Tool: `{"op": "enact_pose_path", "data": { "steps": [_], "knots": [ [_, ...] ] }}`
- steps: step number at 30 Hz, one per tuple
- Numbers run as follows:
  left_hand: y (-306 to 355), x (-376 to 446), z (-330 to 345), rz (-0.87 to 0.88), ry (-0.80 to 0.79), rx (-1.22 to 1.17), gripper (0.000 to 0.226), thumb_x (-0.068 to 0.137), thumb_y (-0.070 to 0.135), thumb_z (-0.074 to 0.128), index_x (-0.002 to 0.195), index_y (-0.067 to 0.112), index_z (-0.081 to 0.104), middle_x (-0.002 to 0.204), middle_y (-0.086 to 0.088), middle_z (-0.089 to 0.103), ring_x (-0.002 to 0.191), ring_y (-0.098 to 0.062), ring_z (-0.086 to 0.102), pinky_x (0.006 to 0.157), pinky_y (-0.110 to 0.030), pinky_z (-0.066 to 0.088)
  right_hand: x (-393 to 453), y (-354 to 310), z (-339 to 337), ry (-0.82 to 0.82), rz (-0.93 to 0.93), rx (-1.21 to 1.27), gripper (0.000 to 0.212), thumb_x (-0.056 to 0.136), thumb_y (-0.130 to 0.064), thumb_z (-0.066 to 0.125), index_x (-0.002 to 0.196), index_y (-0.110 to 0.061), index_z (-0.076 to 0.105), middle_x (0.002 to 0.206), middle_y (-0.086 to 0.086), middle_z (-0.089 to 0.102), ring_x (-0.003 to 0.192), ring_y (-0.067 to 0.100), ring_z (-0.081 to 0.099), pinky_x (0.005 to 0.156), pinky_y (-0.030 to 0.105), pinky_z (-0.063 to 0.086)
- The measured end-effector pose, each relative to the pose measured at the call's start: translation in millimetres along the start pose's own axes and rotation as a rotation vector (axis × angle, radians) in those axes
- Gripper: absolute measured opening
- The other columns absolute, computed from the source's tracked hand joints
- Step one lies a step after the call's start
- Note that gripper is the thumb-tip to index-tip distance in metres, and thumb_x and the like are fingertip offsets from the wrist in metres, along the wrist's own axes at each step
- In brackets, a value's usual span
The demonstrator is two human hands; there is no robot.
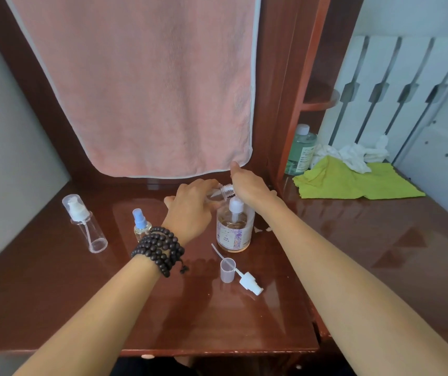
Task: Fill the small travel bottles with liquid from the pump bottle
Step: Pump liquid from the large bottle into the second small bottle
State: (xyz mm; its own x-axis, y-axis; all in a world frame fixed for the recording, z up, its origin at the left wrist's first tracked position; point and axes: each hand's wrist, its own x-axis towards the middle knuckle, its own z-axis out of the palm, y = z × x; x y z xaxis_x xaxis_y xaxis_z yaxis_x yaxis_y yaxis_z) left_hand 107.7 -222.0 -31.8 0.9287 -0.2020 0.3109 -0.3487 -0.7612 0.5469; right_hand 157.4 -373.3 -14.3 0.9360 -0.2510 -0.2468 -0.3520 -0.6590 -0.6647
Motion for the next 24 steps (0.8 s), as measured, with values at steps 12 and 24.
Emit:
{"op": "enact_pose_path", "data": {
  "steps": [12, 24],
  "knots": [
    [-5, -6, 11, -0.037, -0.020, 0.020, 0.036, 0.094, 0.020, 0.056, 0.127, 0.033, 0.052, 0.120, 0.010, 0.056, 0.114, -0.023, 0.050, 0.084, -0.042, 0.030, 7, 7, 15, -0.006, 0.033, -0.014, 0.069, 0.102, -0.052, 0.010, 0.142, -0.022, 0.057, 0.147, 0.011, 0.052, 0.140, 0.034, 0.040, 0.116, 0.059, 0.011],
    [-3, -5, 13, -0.034, -0.049, 0.047, 0.037, 0.095, 0.020, 0.054, 0.130, 0.029, 0.051, 0.124, 0.006, 0.055, 0.116, -0.025, 0.047, 0.085, -0.043, 0.029, 13, 12, 17, 0.013, 0.046, -0.011, 0.064, 0.105, -0.046, 0.011, 0.144, -0.024, 0.057, 0.147, 0.012, 0.052, 0.141, 0.035, 0.040, 0.115, 0.059, 0.010]
  ]
}}
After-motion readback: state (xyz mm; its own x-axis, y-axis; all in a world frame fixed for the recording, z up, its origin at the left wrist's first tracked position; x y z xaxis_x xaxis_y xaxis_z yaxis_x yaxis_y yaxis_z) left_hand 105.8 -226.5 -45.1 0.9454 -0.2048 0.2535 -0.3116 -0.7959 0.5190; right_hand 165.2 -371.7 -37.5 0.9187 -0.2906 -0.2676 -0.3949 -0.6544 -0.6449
